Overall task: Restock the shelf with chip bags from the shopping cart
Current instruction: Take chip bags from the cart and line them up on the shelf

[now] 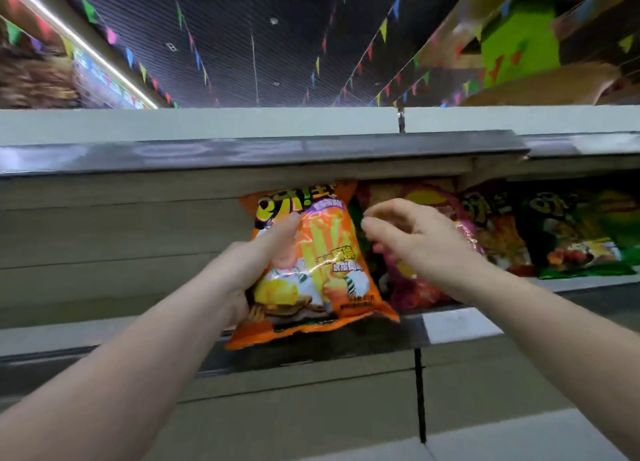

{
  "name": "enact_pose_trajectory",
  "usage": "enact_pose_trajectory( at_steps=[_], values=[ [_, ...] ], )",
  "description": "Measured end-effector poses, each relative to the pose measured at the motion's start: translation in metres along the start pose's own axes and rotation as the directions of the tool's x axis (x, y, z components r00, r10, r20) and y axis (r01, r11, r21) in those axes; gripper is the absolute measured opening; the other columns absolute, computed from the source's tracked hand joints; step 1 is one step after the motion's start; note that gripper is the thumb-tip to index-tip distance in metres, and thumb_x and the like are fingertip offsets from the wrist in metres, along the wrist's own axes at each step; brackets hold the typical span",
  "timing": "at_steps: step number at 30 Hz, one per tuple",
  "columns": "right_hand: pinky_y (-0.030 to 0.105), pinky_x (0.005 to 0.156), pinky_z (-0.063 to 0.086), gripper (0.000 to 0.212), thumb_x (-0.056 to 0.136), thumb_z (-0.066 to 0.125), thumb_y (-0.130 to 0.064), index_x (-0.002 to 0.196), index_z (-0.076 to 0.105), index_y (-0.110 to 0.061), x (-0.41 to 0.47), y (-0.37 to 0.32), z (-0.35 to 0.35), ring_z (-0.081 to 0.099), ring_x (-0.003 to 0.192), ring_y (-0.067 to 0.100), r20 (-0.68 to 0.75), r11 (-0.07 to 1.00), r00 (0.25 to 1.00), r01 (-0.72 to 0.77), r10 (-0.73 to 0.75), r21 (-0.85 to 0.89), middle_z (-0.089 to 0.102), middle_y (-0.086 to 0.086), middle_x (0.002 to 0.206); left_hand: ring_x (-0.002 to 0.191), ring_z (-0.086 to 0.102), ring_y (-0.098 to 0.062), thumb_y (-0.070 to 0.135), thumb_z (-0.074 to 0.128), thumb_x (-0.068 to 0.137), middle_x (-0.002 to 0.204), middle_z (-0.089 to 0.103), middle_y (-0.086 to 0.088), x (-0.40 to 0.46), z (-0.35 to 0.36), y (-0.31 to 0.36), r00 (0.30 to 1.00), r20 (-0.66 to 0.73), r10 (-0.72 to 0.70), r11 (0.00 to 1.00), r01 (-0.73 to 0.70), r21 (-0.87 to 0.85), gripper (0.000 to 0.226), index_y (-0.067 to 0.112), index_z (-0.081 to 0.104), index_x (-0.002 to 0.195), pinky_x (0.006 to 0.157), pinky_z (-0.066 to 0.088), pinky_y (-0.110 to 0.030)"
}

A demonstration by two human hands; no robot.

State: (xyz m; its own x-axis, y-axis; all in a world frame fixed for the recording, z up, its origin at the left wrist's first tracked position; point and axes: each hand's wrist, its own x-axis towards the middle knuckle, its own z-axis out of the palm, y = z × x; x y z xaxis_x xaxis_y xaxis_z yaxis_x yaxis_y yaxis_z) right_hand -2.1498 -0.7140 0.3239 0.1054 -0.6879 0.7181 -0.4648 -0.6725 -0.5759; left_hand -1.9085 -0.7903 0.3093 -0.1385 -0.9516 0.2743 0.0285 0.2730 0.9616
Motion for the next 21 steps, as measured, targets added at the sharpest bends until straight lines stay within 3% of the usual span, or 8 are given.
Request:
enact_pose_trajectory(
  at_steps=[3,4,8,13,15,17,19,21],
  values=[
    [0.035,0.092,0.049,0.051,0.079,0.055,-0.059,0.122,0.054,-0.031,0.003,-0.014,0.033,0.057,0.107,0.011,0.203,0.990,0.969,-0.140,0.142,-0.026,0.059,-0.010,0.115,0.081,0.072,-0.029,0.074,0.077,0.044,0.099,0.073,-0.011,-0.028,0.013,0.022,0.976,-0.168,-0.140,0.984,0.157,0.089,0.096,0.013,0.061,0.116,0.065,0.059,-0.045],
    [0.036,0.096,0.047,0.061,0.079,0.057,-0.058,0.130,0.049,-0.027,0.007,-0.015,0.041,0.055,0.111,0.011,0.217,0.985,0.961,-0.172,0.172,-0.019,0.057,-0.009,0.120,0.080,0.072,-0.032,0.071,0.077,0.049,0.100,0.072,-0.016,-0.037,0.015,0.026,0.971,-0.185,-0.151,0.985,0.164,0.060,0.093,0.010,0.061,0.117,0.066,0.058,-0.049],
    [0.038,0.100,0.045,0.076,0.078,0.068,-0.045,0.141,0.038,-0.012,0.028,-0.005,0.067,0.056,0.114,0.021,0.230,0.954,0.931,-0.298,0.284,0.026,0.054,0.005,0.132,0.056,0.069,-0.027,0.046,0.064,0.083,0.076,0.073,-0.014,-0.031,0.011,0.030,0.969,-0.204,-0.136,0.990,0.142,0.016,0.040,0.010,0.066,0.099,0.053,0.058,-0.038],
    [0.035,0.093,0.048,0.075,0.067,0.073,-0.048,0.126,0.051,-0.006,0.058,0.012,0.083,0.059,0.105,0.025,0.146,0.896,0.900,-0.427,0.410,0.122,0.060,0.009,0.121,0.079,0.068,-0.033,0.029,0.062,0.082,0.089,0.070,-0.017,0.010,0.006,0.018,0.946,-0.317,-0.065,0.997,0.073,0.012,0.027,0.006,0.065,0.096,0.080,0.056,-0.050],
    [0.029,0.089,0.044,0.056,0.081,0.068,-0.034,0.125,0.051,-0.004,0.066,0.022,0.089,0.054,0.106,0.024,0.102,0.878,0.881,-0.470,0.461,0.091,0.056,0.007,0.120,0.078,0.069,-0.031,0.031,0.064,0.085,0.087,0.071,-0.015,0.027,0.010,0.012,0.959,-0.274,-0.069,0.997,0.079,0.024,0.027,0.007,0.067,0.097,0.073,0.059,-0.042],
    [0.029,0.085,0.047,0.045,0.087,0.063,-0.021,0.129,0.051,-0.008,0.075,0.035,0.095,0.054,0.106,0.025,0.074,0.862,0.865,-0.501,0.496,0.079,0.056,0.010,0.125,0.083,0.066,-0.025,0.033,0.060,0.090,0.097,0.070,-0.011,0.038,0.016,0.011,0.963,-0.266,-0.035,0.985,0.078,0.156,0.029,0.011,0.062,0.109,0.058,0.053,-0.022],
    [0.028,0.070,0.051,0.042,0.089,0.058,-0.010,0.130,0.050,-0.006,0.083,0.044,0.097,0.056,0.092,0.022,0.095,0.835,0.838,-0.544,0.537,0.082,0.058,0.017,0.125,0.104,0.059,-0.023,0.039,0.052,0.094,0.123,0.061,-0.009,0.046,0.019,0.010,0.967,-0.255,0.007,0.940,0.080,0.331,0.043,0.014,0.051,0.129,0.067,0.043,-0.022],
    [0.034,0.076,0.052,0.039,0.091,0.050,-0.001,0.130,0.048,0.003,0.093,0.054,0.099,0.054,0.082,0.023,0.105,0.814,0.810,-0.581,0.577,0.014,0.060,0.021,0.112,0.103,0.056,-0.018,0.040,0.047,0.097,0.128,0.057,-0.005,0.056,0.019,0.007,0.984,-0.178,0.028,0.904,0.052,0.425,0.040,0.019,0.048,0.130,0.075,0.038,-0.023]
  ],
)
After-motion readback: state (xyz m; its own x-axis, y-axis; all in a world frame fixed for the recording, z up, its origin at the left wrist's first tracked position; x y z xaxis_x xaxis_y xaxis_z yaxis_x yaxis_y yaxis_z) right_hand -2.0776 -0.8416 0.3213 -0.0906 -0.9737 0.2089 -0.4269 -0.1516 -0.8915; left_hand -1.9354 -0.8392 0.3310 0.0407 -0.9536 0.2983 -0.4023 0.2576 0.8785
